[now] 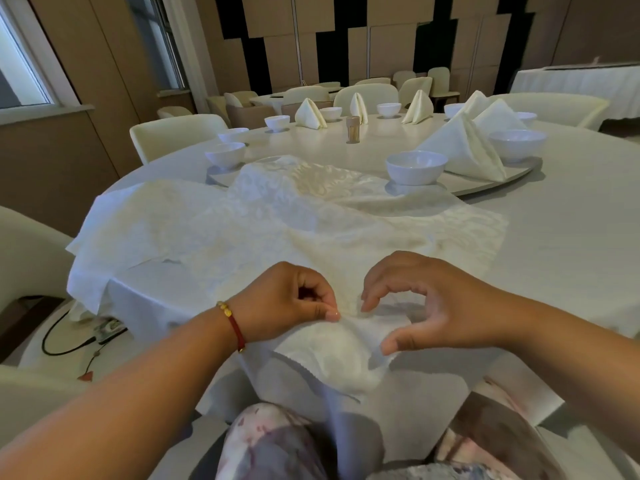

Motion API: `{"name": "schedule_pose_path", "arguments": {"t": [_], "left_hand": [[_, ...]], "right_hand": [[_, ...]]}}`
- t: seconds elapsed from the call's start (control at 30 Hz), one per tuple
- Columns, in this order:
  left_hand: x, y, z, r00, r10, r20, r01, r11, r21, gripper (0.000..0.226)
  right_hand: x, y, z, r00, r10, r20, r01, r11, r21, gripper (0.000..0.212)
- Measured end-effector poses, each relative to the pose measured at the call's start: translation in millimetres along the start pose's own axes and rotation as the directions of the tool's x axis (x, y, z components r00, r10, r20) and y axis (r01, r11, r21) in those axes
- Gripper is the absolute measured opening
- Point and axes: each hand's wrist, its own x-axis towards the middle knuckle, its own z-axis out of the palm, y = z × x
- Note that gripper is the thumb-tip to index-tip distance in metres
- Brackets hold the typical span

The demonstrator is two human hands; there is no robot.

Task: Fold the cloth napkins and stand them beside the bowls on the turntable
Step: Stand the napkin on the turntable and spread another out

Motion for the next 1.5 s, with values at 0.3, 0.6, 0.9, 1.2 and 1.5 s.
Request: {"name": "schedule_pose_path", "arguments": {"t": [0.3, 0.6, 0.9, 1.2, 1.5], "left_hand": [[5.5, 4.6, 0.7, 0.998, -0.046, 0.033, 0.045, 0.999, 0.008, 0.010], [2.3, 6.4, -6.2, 0.992, -0.117, 0.048, 0.119, 0.992, -0.050, 0.026], [-29.0, -4.7, -54.3, 0.991, -0.113, 0.076, 0.116, 0.993, -0.031, 0.071], [-43.4, 23.6, -57.7, 0.977, -0.053, 0.208, 0.094, 0.977, -0.192, 0.058], [-45.8, 41.6, -73.0, 0.944, -0.009, 0.329, 0.152, 0.899, -0.410, 0.034]], "right_hand": [[-4.8, 9.6, 9.0, 0.996, -0.072, 0.055, 0.071, 0.997, 0.022, 0.039], [6.7, 3.9, 9.0, 0.980, 0.144, -0.138, -0.125, 0.982, 0.141, 0.016], [7.2, 2.9, -7.5, 0.771, 0.576, -0.274, -0.477, 0.806, 0.351, 0.040], [-29.5, -32.1, -38.8, 0.780, 0.611, -0.137, -0.519, 0.753, 0.404, 0.038], [-30.5, -38.5, -71.8, 0.827, 0.537, -0.166, -0.464, 0.819, 0.336, 0.069]]}}
